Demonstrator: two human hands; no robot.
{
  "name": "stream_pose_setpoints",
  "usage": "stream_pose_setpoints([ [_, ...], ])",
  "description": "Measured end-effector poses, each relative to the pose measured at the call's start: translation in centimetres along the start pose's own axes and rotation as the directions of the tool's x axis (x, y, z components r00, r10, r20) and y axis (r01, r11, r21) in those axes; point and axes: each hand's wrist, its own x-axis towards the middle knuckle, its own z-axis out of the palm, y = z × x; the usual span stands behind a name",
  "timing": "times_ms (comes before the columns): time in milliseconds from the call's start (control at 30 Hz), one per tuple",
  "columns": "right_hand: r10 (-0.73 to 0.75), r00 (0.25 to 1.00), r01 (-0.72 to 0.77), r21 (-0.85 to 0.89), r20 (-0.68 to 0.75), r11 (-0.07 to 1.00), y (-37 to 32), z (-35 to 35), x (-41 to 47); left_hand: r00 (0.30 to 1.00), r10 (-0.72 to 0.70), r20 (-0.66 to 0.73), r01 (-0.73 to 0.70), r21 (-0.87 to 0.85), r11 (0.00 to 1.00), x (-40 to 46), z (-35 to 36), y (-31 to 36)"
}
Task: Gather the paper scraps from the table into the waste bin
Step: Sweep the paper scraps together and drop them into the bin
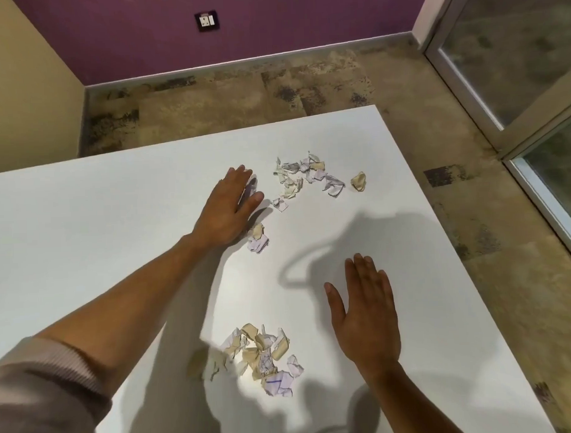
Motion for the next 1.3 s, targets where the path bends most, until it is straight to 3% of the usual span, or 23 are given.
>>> stream_pose_setpoints([
  [100, 0.004, 1.0, -0.004, -0.006, 0.0, 1.0, 0.1, 0.0, 0.1, 0.993, 0.059, 0.097, -0.068, 0.089, 0.994, 4.5, 0.3, 1.0],
  [300, 0.008, 1.0, -0.008, -0.012, 0.003, 1.0, 0.1, 0.1, 0.2, 0.944, 0.217, 0.248, -0.241, 0.068, 0.968, 10.2, 1.0, 3.5],
  [433, 0.014, 1.0, -0.014, -0.029, 0.019, 0.999, -0.1, 0.1, 0.3, 0.871, 0.344, 0.352, -0.421, 0.171, 0.891, 9.3, 2.6, 4.5],
  [600, 0.016, 1.0, -0.016, -0.016, 0.012, 1.0, 0.0, 0.0, 0.2, 0.775, 0.482, 0.409, -0.573, 0.132, 0.809, 4.7, 2.7, 4.0],
  [700, 0.014, 1.0, -0.014, -0.016, 0.012, 1.0, 0.0, 0.0, 0.1, 0.761, 0.498, 0.415, -0.566, 0.052, 0.823, 2.9, 1.5, 3.8],
  [867, 0.016, 1.0, -0.016, -0.019, 0.004, 1.0, 0.0, 0.0, 0.1, 0.846, 0.504, 0.176, -0.524, 0.094, 0.847, 5.7, 1.0, 7.2],
  [1133, 0.011, 1.0, -0.012, -0.044, -0.015, 0.999, 0.1, 0.0, 0.3, 0.772, 0.453, 0.446, -0.592, 0.243, 0.769, 8.9, 8.0, 12.9],
  [1300, 0.013, 0.999, -0.013, -0.022, -0.037, 1.0, 0.0, 0.1, 0.2, 0.725, 0.508, 0.466, -0.657, 0.245, 0.713, 5.6, 8.0, 10.8],
])
